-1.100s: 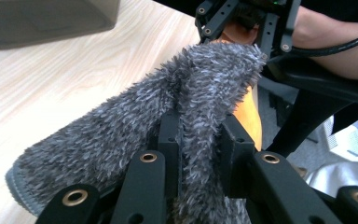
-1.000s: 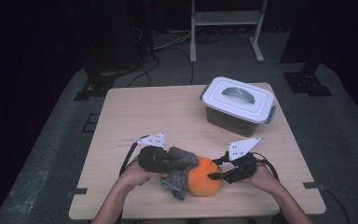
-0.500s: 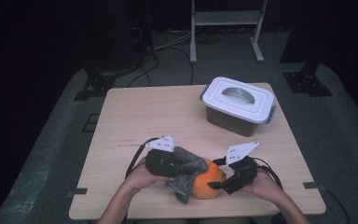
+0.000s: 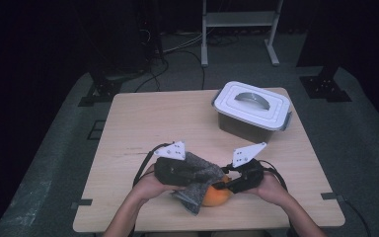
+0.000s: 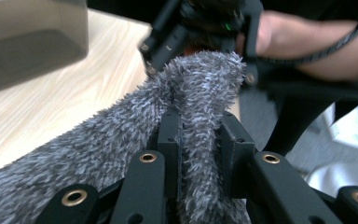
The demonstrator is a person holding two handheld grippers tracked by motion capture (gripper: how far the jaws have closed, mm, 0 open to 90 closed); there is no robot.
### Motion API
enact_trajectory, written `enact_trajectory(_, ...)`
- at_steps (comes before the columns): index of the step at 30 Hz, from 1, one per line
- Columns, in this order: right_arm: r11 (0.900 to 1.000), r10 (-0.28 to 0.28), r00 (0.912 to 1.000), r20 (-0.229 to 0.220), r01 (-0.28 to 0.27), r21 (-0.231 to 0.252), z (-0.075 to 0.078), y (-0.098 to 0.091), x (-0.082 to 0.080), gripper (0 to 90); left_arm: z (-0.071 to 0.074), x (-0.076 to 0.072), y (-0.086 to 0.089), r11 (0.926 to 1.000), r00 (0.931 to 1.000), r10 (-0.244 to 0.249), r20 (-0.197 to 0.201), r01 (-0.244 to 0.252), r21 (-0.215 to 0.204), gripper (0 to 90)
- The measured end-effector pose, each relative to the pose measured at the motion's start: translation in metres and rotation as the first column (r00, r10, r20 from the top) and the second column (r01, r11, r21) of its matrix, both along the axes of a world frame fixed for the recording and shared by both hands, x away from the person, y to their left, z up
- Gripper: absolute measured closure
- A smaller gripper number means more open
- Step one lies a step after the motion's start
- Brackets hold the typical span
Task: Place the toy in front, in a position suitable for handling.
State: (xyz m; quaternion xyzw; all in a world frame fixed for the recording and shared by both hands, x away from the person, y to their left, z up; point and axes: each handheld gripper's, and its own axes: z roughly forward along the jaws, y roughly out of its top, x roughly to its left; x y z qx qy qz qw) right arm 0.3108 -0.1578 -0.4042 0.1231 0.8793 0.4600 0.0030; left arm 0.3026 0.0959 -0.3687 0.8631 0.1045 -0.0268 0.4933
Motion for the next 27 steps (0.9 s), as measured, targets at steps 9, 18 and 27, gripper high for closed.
enact_trajectory(9,0.9985,-0.041,0.9987,-0.03,0.042,0.035,-0.009,-0.024,0.011,50.4,-0.014,-0.002,0.015,0.9971,0.9993,0.035,0.014,-0.035,0.067,73.5)
enact_trajectory(18,0.9995,-0.026,0.9996,0.007,0.026,0.019,-0.008,-0.022,0.004,50.4,-0.006,0.003,0.02,0.9986,0.999,0.042,0.013,-0.043,0.03,73.6)
enact_trajectory(27,0.9985,0.047,0.995,0.089,-0.044,-0.033,-0.005,-0.006,-0.012,46.1,0.005,0.009,-0.008,0.9994,0.9998,0.004,0.017,-0.005,0.035,73.6)
